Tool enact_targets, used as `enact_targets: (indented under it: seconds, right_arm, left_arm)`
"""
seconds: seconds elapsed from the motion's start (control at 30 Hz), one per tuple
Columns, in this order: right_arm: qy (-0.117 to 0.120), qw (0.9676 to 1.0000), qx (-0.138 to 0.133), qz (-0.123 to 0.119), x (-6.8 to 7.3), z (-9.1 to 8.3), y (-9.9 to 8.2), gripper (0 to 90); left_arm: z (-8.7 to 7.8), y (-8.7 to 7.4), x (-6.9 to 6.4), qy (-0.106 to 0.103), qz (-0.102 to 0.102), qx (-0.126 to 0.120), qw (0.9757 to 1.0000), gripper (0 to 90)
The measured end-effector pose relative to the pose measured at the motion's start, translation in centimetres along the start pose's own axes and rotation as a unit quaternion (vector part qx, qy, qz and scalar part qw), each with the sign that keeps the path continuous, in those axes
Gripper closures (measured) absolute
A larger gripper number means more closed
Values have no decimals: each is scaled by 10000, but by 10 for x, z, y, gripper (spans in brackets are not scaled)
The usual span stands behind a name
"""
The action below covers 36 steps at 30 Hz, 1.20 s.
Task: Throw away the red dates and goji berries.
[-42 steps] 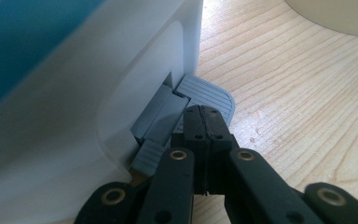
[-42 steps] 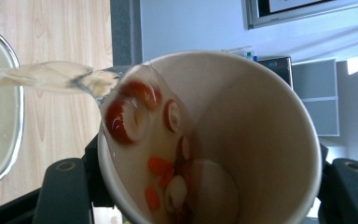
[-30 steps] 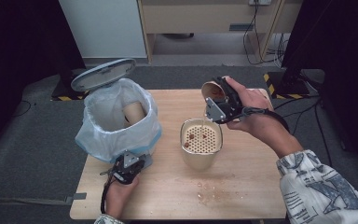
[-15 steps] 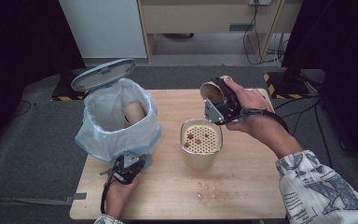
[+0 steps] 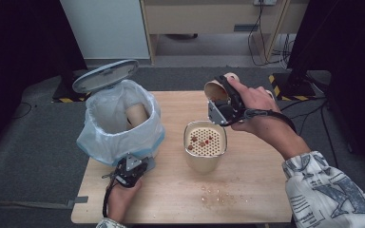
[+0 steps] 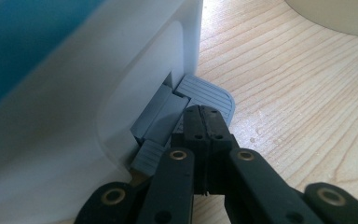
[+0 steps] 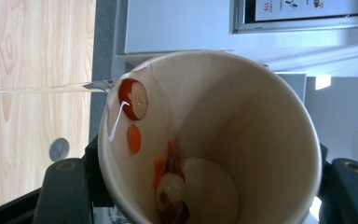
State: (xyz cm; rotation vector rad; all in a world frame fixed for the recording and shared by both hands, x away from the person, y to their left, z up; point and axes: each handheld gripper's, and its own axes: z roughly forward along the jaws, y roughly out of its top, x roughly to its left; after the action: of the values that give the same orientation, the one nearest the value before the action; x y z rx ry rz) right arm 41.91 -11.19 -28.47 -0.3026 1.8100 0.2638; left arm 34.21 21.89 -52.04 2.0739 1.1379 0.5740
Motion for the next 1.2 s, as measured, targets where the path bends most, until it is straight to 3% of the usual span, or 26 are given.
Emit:
enact_targets:
  seconds: [0.2, 0.47, 0.9, 1.03, 1.2]
  right_arm:
    - [-63, 9994, 104, -315, 3, 0, 3, 314]
    - [-94, 9997, 77, -234, 1, -1, 3, 314]
    - [-183, 9989, 101, -420, 1, -2, 4, 314]
    - [-242, 9979, 144, -577, 1, -3, 5, 314]
    - [-292, 9984, 111, -474, -1, -3, 5, 314]
  left_arm:
    - [0, 0, 0, -1, -2, -2, 10000, 894]
    - [0, 0, 0, -1, -5, -1, 10000, 894]
    - [0, 0, 0, 5, 3, 0, 10000, 895]
    - [0, 0, 0, 3, 3, 1, 10000, 894]
    - [0, 0, 0, 4, 3, 1, 10000, 895]
